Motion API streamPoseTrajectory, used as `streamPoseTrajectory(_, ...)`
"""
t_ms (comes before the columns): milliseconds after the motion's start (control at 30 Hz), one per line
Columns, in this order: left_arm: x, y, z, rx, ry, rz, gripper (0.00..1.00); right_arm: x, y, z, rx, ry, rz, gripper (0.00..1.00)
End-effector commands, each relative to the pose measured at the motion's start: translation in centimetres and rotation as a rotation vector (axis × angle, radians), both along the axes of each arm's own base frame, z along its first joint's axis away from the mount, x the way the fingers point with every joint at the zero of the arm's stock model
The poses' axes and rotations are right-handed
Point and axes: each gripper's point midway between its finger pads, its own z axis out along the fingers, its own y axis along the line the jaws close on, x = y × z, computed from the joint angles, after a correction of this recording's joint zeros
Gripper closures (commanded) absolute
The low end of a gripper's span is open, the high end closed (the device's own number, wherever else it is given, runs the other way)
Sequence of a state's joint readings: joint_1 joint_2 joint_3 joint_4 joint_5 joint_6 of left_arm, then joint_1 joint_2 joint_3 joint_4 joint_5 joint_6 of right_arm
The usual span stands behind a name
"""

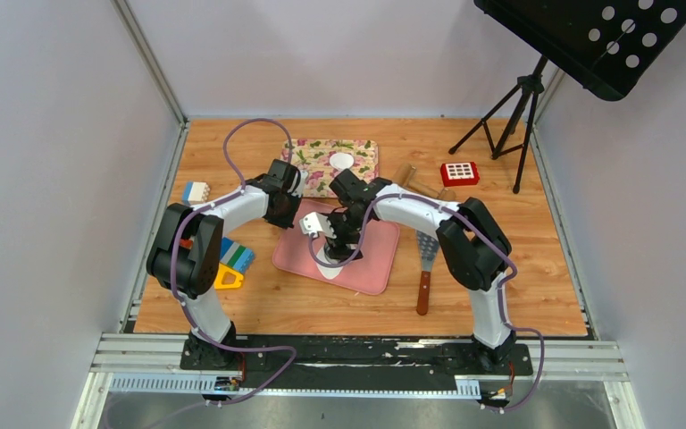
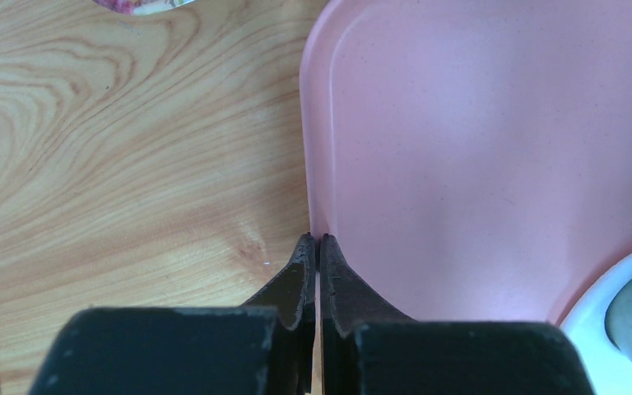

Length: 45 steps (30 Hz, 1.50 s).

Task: Roll out the dumpling wrappers from the dough
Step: Press the dumpling wrapper on the work surface.

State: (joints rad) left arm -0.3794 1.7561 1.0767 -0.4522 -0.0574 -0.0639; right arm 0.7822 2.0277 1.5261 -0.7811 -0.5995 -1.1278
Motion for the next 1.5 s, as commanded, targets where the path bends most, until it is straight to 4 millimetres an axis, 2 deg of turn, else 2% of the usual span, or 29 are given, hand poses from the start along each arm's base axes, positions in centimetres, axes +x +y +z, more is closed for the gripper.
streamPoseTrajectory(0, -3.8, 0.2, -3.6, 0.017, 0.169, -0.019, 1.00, -1.3, -0.3, 0.3, 0.017, 0.033, 0.003, 0.26)
streamPoseTrajectory(300, -3.9, 0.2, -3.6, 0.021, 0.170, -0.019, 1.00, -1.1, -0.6, 0.0, -0.027, 0.079, -0.099, 0.39)
streamPoseTrajectory(467, -3.8, 0.3, -3.6, 0.024, 0.169, -0.017, 1.00, -0.5, -1.3, -0.7, -0.080, 0.092, -0.216, 0.44)
streamPoseTrajectory(633, -3.8, 0.3, -3.6, 0.025, 0.169, -0.015, 1.00, -0.1, -2.2, -1.5, -0.101, 0.061, -0.319, 0.45)
streamPoseTrajectory(767, -3.8, 0.3, -3.5, 0.026, 0.168, -0.014, 1.00, -0.7, -3.0, -2.3, -0.112, 0.033, -0.337, 0.44)
streamPoseTrajectory(933, -3.8, 0.4, -3.6, 0.027, 0.166, -0.014, 1.00, -0.9, -2.8, -2.4, -0.101, 0.002, -0.351, 0.40)
streamPoseTrajectory(1100, -3.8, 0.4, -3.5, 0.030, 0.167, -0.013, 1.00, -0.2, -2.1, -2.3, -0.112, -0.017, -0.405, 0.40)
streamPoseTrajectory(1233, -3.9, 0.5, -3.6, 0.032, 0.168, -0.012, 1.00, -0.6, -2.3, -2.8, -0.130, 0.002, -0.429, 0.40)
streamPoseTrajectory(1467, -3.8, 0.5, -3.6, 0.032, 0.166, -0.012, 1.00, -1.6, -4.0, -4.3, -0.187, 0.006, -0.426, 0.40)
